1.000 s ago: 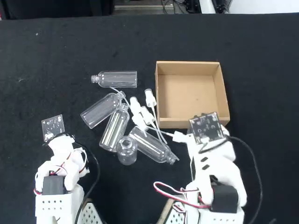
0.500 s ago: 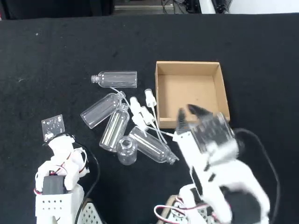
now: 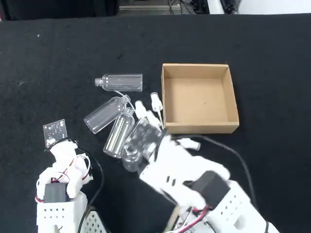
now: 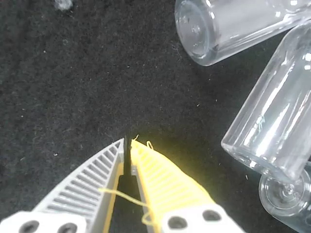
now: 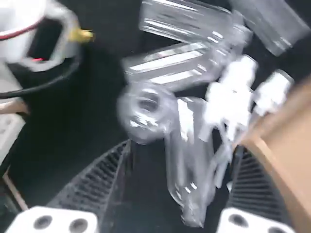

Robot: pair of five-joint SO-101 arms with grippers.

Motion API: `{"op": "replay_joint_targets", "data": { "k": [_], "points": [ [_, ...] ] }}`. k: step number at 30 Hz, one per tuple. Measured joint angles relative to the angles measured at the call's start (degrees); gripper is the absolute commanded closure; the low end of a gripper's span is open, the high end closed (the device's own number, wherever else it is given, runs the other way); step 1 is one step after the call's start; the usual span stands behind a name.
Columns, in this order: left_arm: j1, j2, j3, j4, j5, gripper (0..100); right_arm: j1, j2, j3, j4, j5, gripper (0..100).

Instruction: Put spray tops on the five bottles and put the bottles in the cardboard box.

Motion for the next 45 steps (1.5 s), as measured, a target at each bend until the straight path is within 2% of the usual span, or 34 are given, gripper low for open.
{"op": "replay_joint_targets", "data": {
  "k": [6, 12, 26, 32, 42, 45],
  "points": [
    [0.0, 0.0, 0.0, 0.0, 0.0, 97, -5.5, -5.4, 13.9, -12.7, -0.1, 70.1],
    [0.0, 0.0, 0.0, 0.0, 0.0, 97, -8.4, -10.9, 19.5, -15.6, -0.1, 70.1],
    [0.0, 0.0, 0.0, 0.0, 0.0, 97, -8.2, -17.7, 32.8, -31.2, -0.4, 70.0],
    [0.0, 0.0, 0.0, 0.0, 0.0, 97, -2.5, -17.7, 35.3, -38.0, -4.0, 70.0],
    [0.0, 0.0, 0.0, 0.0, 0.0, 97, -2.5, -17.7, 36.2, -39.2, -6.0, 70.7],
    [0.0, 0.0, 0.0, 0.0, 0.0, 97, -3.3, -17.8, 37.0, -39.2, -6.2, 76.9]
  ]
}}
